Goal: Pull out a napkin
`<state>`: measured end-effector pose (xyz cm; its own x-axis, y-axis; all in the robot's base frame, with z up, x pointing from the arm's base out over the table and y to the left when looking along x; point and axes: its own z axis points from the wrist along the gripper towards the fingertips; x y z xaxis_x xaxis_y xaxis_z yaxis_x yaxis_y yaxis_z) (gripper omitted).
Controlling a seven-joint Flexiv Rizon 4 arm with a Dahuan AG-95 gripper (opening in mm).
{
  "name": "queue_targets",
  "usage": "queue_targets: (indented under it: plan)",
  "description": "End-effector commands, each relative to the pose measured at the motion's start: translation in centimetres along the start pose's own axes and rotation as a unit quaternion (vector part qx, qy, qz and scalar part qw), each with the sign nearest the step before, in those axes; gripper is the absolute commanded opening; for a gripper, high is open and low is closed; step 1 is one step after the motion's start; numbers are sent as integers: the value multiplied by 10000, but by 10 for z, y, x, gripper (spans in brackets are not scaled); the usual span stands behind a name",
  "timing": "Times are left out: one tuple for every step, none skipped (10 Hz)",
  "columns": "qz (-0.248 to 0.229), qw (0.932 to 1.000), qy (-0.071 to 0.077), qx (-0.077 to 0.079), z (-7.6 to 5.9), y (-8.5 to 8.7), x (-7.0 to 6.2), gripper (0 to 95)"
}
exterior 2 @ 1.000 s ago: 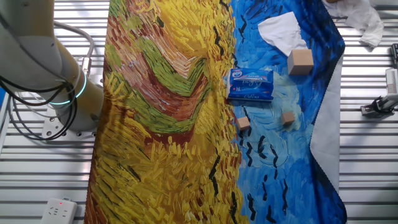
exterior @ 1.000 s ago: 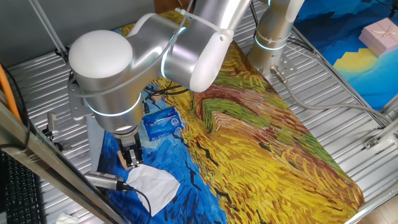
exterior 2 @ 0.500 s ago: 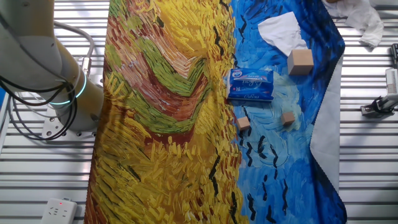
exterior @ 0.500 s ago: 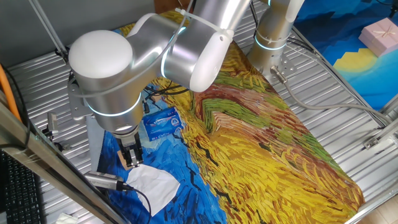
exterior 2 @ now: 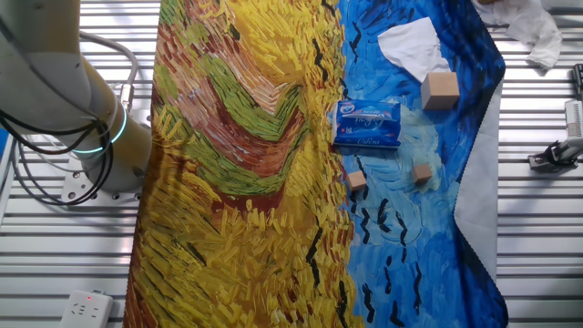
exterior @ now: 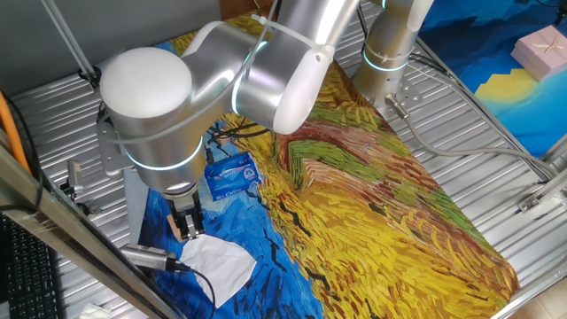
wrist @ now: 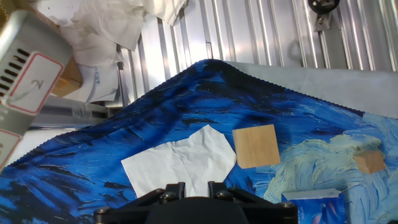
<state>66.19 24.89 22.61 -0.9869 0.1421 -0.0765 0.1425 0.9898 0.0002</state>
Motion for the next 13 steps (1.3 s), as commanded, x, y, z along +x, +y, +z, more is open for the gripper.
queue_targets:
  plan:
    - [139,9999,14,-5,0,0,1,0]
    - [275,9996,14,-6,0,0,1,0]
    - [271,9996,10,-6,0,0,1,0]
    - [216,9998,10,-7,0,0,1,0]
    - [214,9998,14,-6,0,0,1,0]
    - [158,9999,13,5,0,0,1,0]
    - [127,9999,11,21,0,0,1,0]
    - [132,9999,9,38,0,0,1,0]
    - [155,9999,8,43,0,0,1,0]
    - [200,9998,5,42,1,0,1,0]
    - [197,9998,4,39,1,0,1,0]
    - [170,9998,-4,40,1,0,1,0]
    - [102,9999,-7,41,1,0,1,0]
